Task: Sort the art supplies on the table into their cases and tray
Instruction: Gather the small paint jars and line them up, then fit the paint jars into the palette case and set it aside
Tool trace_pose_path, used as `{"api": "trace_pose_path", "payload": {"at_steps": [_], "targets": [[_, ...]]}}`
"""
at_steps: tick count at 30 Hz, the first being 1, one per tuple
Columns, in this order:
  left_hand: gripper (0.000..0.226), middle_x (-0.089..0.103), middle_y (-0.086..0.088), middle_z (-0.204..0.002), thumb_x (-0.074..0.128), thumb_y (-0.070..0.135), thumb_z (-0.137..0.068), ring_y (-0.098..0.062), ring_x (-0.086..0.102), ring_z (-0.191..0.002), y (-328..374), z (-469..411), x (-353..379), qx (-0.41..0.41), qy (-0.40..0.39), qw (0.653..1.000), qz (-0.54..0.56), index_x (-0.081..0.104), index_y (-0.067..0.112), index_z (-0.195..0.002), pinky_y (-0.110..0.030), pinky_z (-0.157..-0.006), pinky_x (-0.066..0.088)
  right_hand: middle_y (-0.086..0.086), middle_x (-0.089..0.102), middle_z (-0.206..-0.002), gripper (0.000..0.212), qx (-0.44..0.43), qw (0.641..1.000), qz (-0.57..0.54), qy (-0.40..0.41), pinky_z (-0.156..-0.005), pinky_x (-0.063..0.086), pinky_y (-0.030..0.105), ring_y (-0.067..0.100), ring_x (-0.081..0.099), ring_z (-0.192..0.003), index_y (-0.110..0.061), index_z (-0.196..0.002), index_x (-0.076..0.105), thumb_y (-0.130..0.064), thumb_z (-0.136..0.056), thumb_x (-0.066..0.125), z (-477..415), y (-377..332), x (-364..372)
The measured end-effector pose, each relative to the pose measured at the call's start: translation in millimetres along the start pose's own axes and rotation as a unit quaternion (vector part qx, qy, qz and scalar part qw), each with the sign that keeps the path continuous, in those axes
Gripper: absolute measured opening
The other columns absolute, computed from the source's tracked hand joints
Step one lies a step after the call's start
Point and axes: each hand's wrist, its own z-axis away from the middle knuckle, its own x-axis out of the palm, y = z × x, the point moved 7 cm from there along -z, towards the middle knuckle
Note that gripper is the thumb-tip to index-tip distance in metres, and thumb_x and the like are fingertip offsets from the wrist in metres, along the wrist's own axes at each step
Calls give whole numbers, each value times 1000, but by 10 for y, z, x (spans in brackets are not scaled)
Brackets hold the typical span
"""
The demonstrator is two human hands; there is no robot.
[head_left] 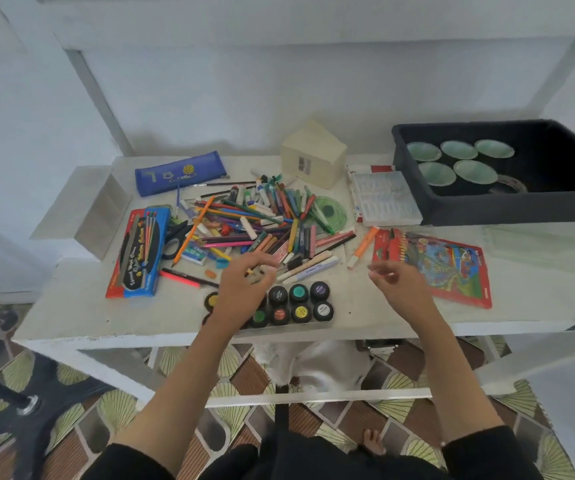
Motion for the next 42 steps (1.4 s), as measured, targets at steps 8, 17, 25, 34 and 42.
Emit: {"api": "trace_pose_path", "payload": {"at_steps": [8,17,25,34,42], "targets": [[21,65,9,-88,61,-4,-81,-7,60,-86,1081,-434,2063,77,-184,980,17,72,12,-87,-20,-84,45,4,64,-97,14,60,991,3,121,-62,39,17,11,56,-76,-13,-100,70,-13,-90,60,-184,888,-1552],[50,45,-12,-135,61,9,-84,-26,39,-128,1534,-723,4094,62,-310,941,-123,48,6,-132,-28,-106,27,14,57,-115,22,144,959,18,244,-84,42,28,27,59,-97,-11,-110,66,-8,-89,59,-309,2193,-2880],[80,14,-16,-157,56,27,-90,-30,10,-145,1479,-797,4656,-83,-256,945,-184,9,5,-150,-36,-116,13,20,45,-126,44,175,938,35,298,-96,39,38,34,48,-113,2,-131,47,-8,-90,57,-611,2743,-3063],[64,5,-6,-158,54,19,-92,-27,9,-144,1765,-654,4894,-61,-248,961,-103,21,21,-148,-35,-113,22,19,35,-137,56,193,909,64,365,-83,41,33,33,38,-121,3,-138,33,-1,-85,52,-556,2786,-3013],[66,23,-1,-152,58,10,-90,-20,33,-135,2179,-817,4611,-19,-193,981,-9,25,23,-146,-32,-111,33,6,45,-132,45,166,885,-138,413,-76,42,29,18,51,-86,-10,-132,45,3,-90,48,-415,2725,-3202]]}}
